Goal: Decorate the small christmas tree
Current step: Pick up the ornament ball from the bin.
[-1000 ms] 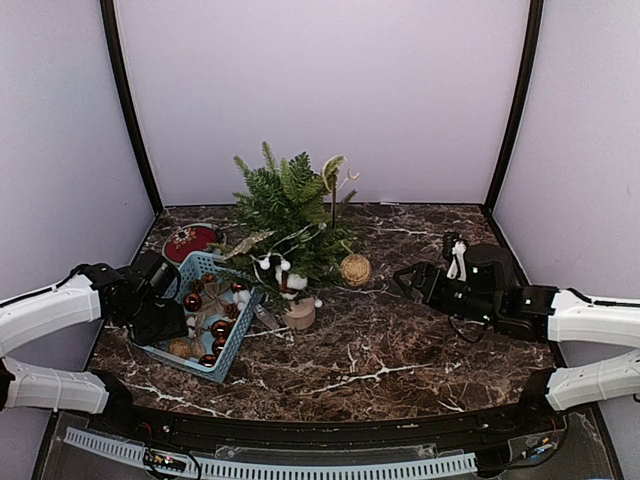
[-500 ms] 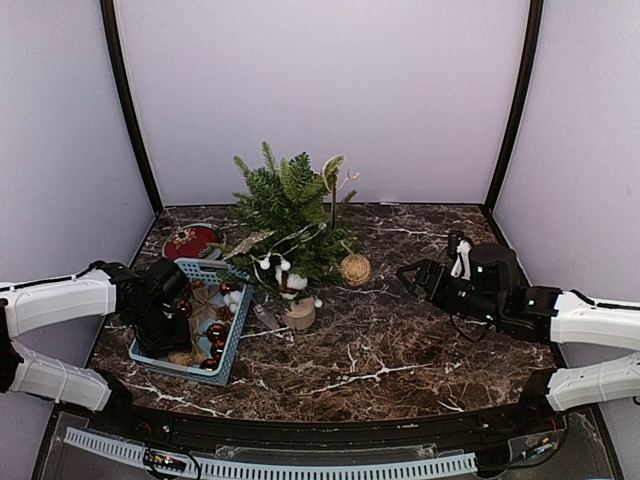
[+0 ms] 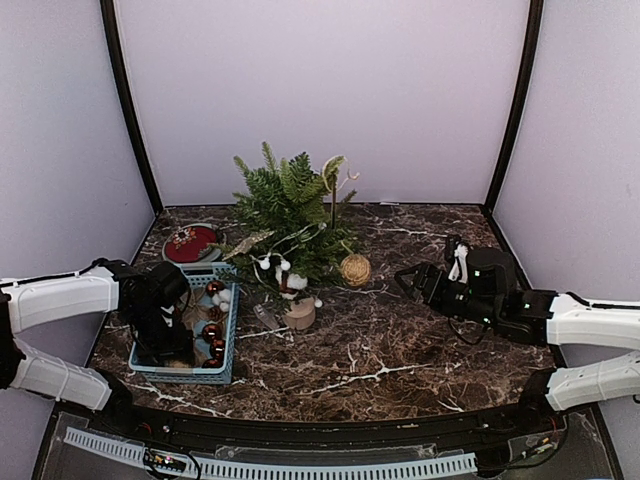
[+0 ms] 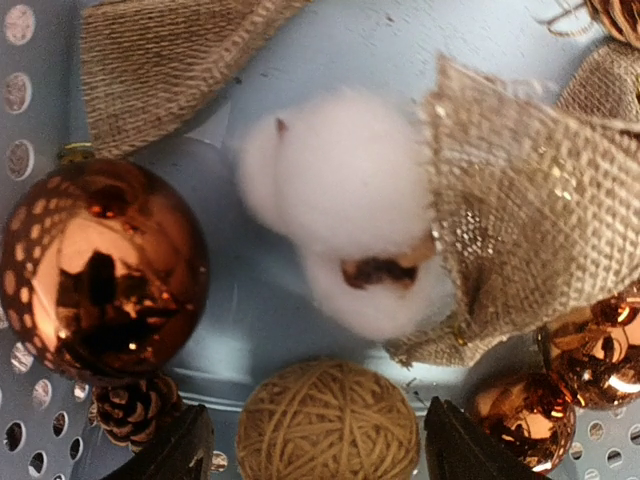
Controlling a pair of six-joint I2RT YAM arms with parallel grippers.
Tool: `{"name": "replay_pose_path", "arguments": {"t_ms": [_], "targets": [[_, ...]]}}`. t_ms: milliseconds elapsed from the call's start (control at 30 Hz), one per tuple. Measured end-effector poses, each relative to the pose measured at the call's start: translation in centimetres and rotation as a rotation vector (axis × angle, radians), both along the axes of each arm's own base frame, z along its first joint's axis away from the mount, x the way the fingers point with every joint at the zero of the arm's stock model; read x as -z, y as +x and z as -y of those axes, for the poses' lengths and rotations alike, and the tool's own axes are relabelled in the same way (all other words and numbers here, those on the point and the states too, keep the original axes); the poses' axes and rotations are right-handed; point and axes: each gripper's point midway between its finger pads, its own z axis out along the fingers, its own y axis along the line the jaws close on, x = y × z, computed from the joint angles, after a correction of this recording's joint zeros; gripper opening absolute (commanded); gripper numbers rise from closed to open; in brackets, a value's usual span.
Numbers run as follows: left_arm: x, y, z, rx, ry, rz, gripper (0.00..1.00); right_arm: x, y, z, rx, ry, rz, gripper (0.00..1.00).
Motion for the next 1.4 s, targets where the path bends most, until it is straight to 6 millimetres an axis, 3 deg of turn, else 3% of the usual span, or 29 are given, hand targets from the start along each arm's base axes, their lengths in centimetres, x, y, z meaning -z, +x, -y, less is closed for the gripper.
{"name": "replay_pose_path", "arguments": {"t_ms": [67,200,333,567,933,1400], "targets": [[0.0,-0.2,0.3,0.010,-0.016,-0.010,0.70,0.0,0.0,0.0,-0.001,0.002,0.001,0.88],[0.4,-0.6,0.4,0.025,-0.025,-0.040,0.51,-0.2,0.0,0.0,-0.001,0.004,0.004,0.89],[0.5,-0.7,0.4,0.035,-0.020,-0.048,0.42,-0.2,-0.1,0.1,-0.001,0.009,0.008,0.89],[-0.8,0.5,0.7,0.038,-0.024,-0.001,0.40,2.0,-0.4,-0.3,-0.022,0.020,-0.025,0.80],[-8.7,5.3,0.8,0.019,-0.071,0.367,0.41,7.5,0.4,-3.5,-0.100,0.011,-0.140,0.66],[-12.3,7.5,1.3,0.052,-0.123,0.571,0.42,9.8,3.0,-10.6,-0.224,0.123,-0.209,0.57]]}}
